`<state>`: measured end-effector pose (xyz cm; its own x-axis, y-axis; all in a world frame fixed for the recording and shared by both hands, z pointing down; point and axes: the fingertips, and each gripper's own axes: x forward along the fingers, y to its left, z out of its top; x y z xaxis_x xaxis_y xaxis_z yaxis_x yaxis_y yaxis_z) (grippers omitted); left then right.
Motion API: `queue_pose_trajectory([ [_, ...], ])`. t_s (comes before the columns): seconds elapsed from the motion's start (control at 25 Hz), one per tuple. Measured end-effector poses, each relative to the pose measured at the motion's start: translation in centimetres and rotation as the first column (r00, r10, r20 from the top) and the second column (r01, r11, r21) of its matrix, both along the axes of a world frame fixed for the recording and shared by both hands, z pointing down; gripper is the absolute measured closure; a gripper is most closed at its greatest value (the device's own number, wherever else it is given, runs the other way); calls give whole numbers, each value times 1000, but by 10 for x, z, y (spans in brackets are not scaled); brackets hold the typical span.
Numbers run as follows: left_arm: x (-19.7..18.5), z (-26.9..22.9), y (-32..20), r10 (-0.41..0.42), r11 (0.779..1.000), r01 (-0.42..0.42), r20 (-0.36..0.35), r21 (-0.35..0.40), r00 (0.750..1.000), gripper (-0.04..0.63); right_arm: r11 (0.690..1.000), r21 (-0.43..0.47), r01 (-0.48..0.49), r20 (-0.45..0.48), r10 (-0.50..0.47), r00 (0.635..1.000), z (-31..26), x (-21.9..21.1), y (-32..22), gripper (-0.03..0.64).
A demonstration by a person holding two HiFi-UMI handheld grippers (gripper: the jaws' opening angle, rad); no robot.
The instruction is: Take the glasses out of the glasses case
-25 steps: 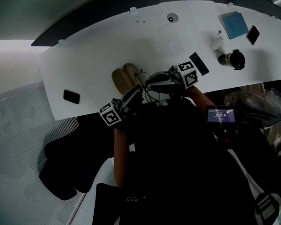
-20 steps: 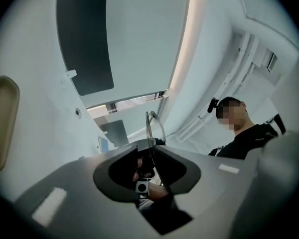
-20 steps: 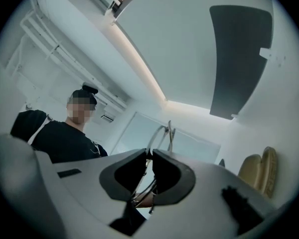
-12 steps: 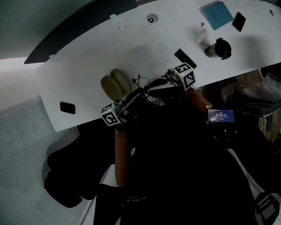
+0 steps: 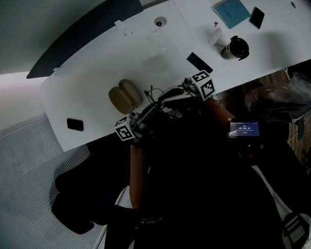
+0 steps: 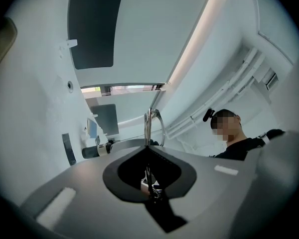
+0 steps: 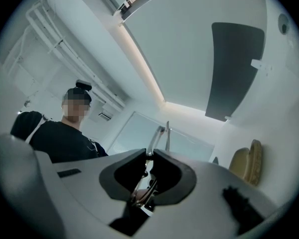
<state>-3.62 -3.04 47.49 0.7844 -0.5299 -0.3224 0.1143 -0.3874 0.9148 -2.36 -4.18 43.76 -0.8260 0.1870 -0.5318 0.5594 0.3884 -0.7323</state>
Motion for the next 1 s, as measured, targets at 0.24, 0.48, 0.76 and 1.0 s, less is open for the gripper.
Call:
queue_pose_trajectory([
  [0.24,0,7,1,-7,1000,6,-64,-8,998,578,993,18,-115,-117,117,986,20,16,-6,563],
  [0.48,-19,26,-18,-167,982,149,-163,-118,972,577,917,-53,-395,-160,382,910,32,81,-49,563],
  [0.76,-35,158,-47,-391,816,399,109,-419,914,577,857,-26,-514,-223,496,839,40,109,-54,563],
  [1.0,-33,215,-64,-451,700,538,293,-470,843,577,865,57,-499,-283,493,823,43,113,-39,563],
])
